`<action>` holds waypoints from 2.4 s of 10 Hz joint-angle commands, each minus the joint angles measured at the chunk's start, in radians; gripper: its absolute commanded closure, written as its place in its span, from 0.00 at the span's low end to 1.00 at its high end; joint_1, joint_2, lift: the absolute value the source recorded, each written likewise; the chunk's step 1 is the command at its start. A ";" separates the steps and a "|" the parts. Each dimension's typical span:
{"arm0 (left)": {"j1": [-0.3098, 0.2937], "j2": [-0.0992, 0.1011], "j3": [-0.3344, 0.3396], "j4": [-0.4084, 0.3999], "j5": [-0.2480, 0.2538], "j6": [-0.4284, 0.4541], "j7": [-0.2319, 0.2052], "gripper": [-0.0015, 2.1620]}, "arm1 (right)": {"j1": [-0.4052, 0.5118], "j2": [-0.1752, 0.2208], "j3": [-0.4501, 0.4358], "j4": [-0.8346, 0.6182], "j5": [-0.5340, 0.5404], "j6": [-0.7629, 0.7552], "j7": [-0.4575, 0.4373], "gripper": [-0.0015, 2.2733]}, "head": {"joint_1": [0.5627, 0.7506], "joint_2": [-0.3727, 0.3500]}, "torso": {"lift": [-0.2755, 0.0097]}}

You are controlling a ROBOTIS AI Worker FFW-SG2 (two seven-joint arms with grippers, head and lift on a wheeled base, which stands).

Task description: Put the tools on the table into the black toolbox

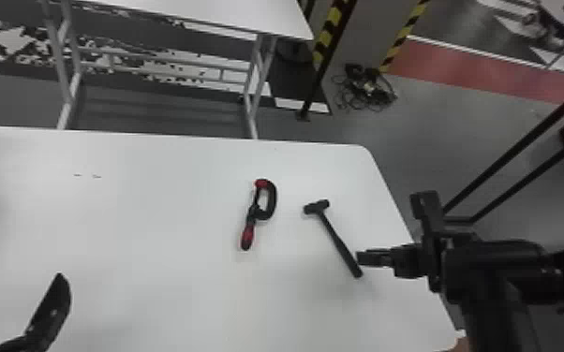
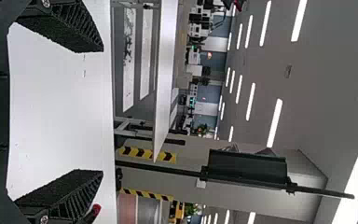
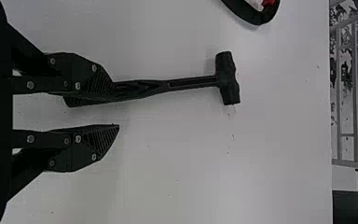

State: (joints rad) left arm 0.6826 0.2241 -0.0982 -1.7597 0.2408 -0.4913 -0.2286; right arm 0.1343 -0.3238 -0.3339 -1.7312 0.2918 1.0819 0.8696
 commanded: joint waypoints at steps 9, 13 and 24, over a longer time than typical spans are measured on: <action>-0.003 0.008 0.000 0.006 0.009 0.003 0.000 0.03 | -0.084 0.028 0.111 0.059 0.053 0.059 -0.020 0.05 | 0.70 0.07 | 0.70; 0.000 0.008 0.003 0.011 0.011 0.003 0.000 0.03 | -0.090 0.023 0.113 0.084 0.069 0.056 -0.021 0.19 | 0.70 0.06 | 0.70; -0.002 0.008 0.015 -0.007 0.028 -0.003 -0.012 0.04 | -0.005 0.058 0.024 -0.077 0.053 0.019 -0.037 0.99 | 0.70 0.03 | 0.70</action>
State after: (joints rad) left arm 0.6814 0.2316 -0.0850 -1.7617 0.2639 -0.4934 -0.2420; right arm 0.1157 -0.2750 -0.3037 -1.7845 0.3461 1.1071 0.8297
